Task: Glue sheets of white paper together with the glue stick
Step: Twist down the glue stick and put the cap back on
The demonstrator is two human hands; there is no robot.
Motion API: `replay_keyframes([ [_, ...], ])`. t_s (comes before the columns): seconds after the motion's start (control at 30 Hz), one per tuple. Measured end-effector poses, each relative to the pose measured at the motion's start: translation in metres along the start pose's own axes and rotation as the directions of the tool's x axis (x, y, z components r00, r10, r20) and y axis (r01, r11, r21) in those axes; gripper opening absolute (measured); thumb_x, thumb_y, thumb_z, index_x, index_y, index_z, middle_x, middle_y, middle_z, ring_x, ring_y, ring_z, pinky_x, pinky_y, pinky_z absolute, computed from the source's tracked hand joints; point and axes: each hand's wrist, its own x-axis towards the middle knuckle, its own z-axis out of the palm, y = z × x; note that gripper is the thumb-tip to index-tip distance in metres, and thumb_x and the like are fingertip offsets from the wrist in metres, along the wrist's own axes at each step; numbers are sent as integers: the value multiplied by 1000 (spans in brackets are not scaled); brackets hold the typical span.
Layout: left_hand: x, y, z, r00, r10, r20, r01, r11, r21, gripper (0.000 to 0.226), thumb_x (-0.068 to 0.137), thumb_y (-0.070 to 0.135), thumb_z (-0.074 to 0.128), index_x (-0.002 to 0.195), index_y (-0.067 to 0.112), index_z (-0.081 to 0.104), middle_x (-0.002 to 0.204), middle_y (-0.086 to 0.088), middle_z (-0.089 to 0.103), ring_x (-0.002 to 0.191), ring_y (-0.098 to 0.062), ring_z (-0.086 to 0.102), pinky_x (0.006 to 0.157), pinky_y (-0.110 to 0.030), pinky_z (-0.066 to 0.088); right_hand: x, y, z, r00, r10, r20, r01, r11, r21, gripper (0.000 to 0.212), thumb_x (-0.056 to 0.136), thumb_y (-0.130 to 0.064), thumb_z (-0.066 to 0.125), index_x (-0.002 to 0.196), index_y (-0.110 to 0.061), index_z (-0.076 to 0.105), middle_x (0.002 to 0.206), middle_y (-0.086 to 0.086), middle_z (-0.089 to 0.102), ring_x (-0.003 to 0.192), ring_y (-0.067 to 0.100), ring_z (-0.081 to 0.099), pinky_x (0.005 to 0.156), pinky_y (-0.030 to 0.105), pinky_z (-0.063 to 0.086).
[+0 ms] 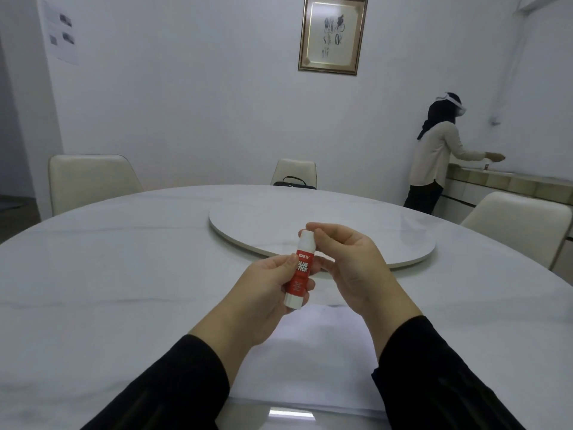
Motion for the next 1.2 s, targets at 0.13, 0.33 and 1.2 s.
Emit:
replay_keyframes([
  [0.13, 1, -1, 1, 1000, -13, 1, 13, 1000, -25, 26, 96, 20, 46, 102, 3, 65, 84, -5, 73, 66, -14, 61, 62, -28, 50, -1, -1, -2, 1000, 25, -2, -25, 999, -40, 38, 68, -40, 73, 98, -17, 74, 93, -3, 72, 91, 15, 65, 89, 41, 50],
  [0.33, 1, 0, -2, 1000, -10, 6, 10, 998, -59, 26, 96, 19, 47, 104, 3, 65, 84, -6, 73, 67, -15, 62, 63, -30, 51, -1, 4, -1, 998, -16, -62, 15, 1000, -11, 15, 84, -8, 66, 87, -20, 75, 91, 1, 74, 92, 18, 64, 83, 34, 49],
  [1.2, 7, -3, -10, 997, -24, 70, 28, 997, -66, 23, 93, 18, 50, 103, 5, 66, 95, -8, 75, 79, -19, 71, 70, -33, 54, -3, 4, -2, 1000, -21, 17, 21, 1000, 17, 13, 83, -14, 68, 92, -18, 76, 89, 4, 74, 86, 17, 63, 82, 35, 48],
])
